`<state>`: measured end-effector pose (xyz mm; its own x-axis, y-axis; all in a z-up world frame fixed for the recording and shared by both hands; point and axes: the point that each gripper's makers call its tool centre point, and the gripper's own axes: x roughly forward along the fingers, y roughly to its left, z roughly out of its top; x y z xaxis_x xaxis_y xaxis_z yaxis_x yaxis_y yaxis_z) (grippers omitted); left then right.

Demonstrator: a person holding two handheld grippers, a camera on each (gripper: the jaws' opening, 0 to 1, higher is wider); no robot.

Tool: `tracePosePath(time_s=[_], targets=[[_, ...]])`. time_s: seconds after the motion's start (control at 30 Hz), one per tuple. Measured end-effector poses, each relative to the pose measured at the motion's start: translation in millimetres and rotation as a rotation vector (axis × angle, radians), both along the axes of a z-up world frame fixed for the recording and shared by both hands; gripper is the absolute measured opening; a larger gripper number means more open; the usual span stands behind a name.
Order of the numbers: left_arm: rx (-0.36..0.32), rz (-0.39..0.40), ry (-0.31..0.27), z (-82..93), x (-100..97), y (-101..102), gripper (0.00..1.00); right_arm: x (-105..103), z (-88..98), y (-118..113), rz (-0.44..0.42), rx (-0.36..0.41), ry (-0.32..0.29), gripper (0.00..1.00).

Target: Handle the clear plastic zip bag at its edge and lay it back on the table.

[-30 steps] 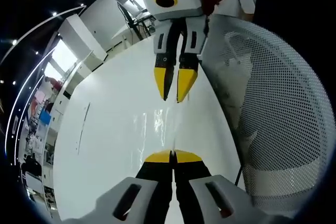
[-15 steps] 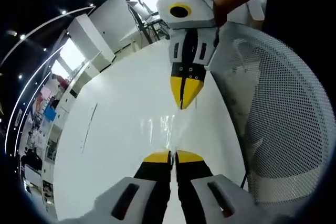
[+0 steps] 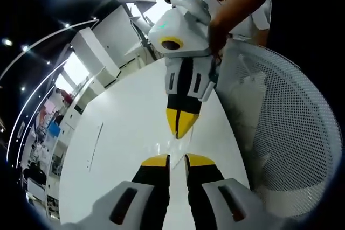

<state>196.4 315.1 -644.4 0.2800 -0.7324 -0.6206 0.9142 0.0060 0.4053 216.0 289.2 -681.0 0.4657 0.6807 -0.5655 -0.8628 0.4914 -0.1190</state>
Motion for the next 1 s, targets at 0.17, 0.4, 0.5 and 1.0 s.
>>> tracePosePath(time_s=[0.17,0.4,0.5,1.0], targets=[[0.029,-0.031,0.002,-12.5,-6.7,-11,0.08,2,1.9,1,-0.001,0.003,0.000,0.00],[0.079,-0.036,-0.053,-30.3,0.5,-19,0.04,4,9.1,1,-0.006,0.008,-0.011,0.00],[0.089,-0.026,-0.061,-33.6,2.6,-20,0.00,6,10.9,1,-0.011,0.013,-0.016,0.00],[0.135,0.055,-0.074,-47.5,7.1,-4,0.00,22,34.6,1,-0.067,0.071,-0.068,0.00]])
